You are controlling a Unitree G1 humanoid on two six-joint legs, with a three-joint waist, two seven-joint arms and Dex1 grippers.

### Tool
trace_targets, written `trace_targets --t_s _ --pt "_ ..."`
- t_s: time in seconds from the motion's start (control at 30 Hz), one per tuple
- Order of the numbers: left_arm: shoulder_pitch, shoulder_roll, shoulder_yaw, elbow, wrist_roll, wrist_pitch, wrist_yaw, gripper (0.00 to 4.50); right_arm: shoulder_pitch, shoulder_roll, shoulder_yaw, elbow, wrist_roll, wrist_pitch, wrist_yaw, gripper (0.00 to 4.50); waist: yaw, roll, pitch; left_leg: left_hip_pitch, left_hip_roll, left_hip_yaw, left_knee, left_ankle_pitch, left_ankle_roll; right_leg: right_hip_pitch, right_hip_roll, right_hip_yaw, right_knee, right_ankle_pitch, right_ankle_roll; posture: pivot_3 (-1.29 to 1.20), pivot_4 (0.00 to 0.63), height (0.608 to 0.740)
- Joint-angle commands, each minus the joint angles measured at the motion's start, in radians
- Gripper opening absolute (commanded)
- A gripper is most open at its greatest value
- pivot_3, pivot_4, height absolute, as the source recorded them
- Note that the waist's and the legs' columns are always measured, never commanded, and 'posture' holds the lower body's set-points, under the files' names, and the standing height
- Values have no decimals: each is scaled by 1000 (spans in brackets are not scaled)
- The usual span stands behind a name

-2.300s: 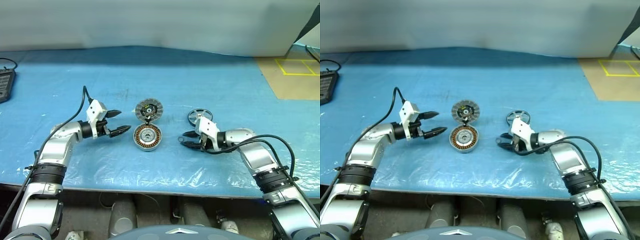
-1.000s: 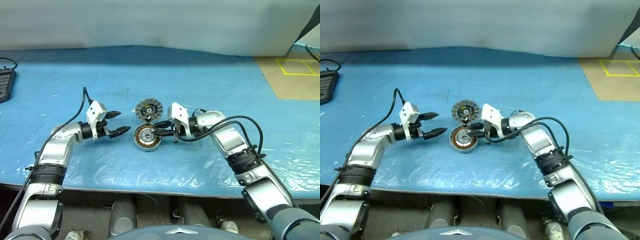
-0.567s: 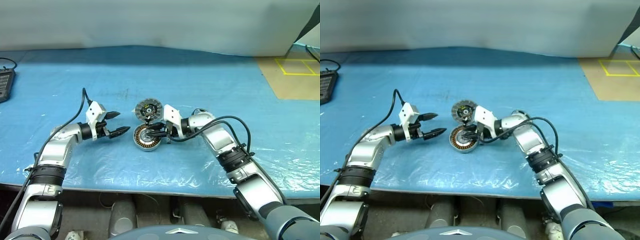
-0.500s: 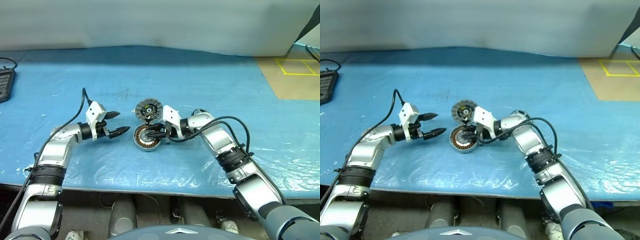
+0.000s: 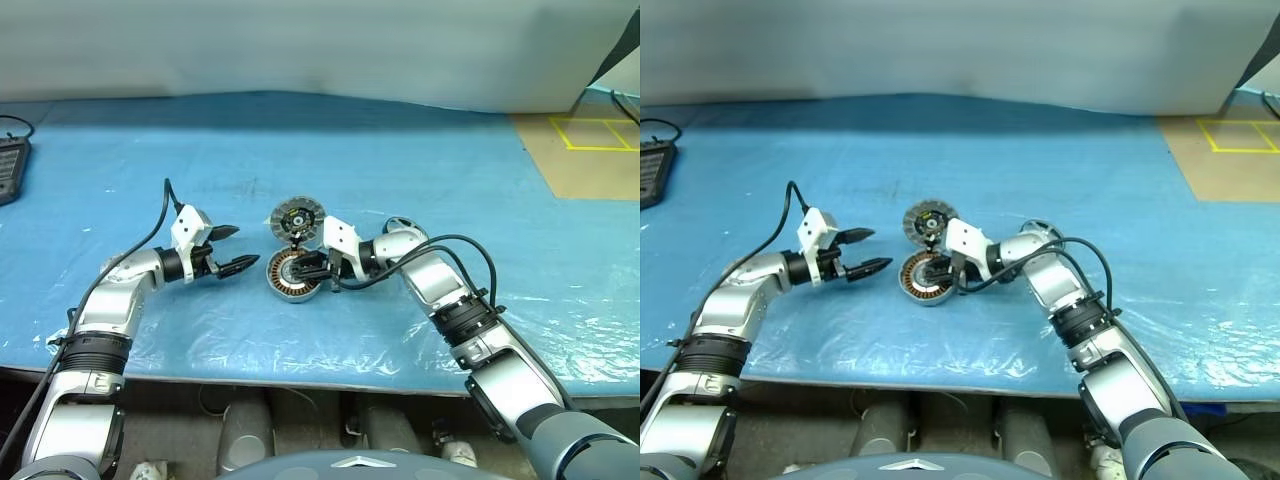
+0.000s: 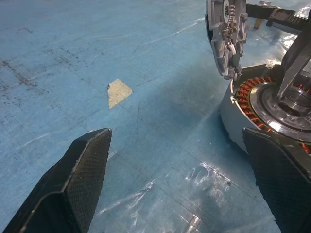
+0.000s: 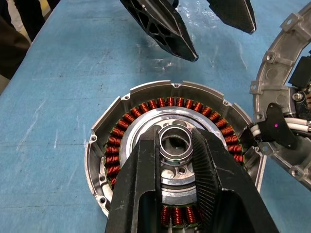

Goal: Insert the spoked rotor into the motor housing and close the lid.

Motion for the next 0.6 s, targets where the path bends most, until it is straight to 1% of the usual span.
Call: trace_targets --t_s 0.03,0.33,0.4,0.6 --pt "-7 10 13 -30 0 -18 3 4500 0 9 1 0 -2 -25 2 546 0 0 0 0 0 0 0 0 0 0 0 0 0 0 0 0 150 740" --pt "-3 11 15 -33 -4 -17 2 4500 -1 14 2 13 -4 -24 6 546 0 0 0 0 0 0 0 0 0 0 0 0 0 0 0 0 150 740" --pt "-4 11 15 -33 -3 -17 3 4500 1 11 3 7 -2 -20 14 1285 0 0 0 0 0 0 0 0 0 0 0 0 0 0 0 0 150 740" --pt "1 19 20 -37 -8 -15 -7 4500 1 15 -4 -5 -4 -39 8 3287 0 0 0 0 0 0 0 0 0 0 0 0 1 0 0 0 150 740"
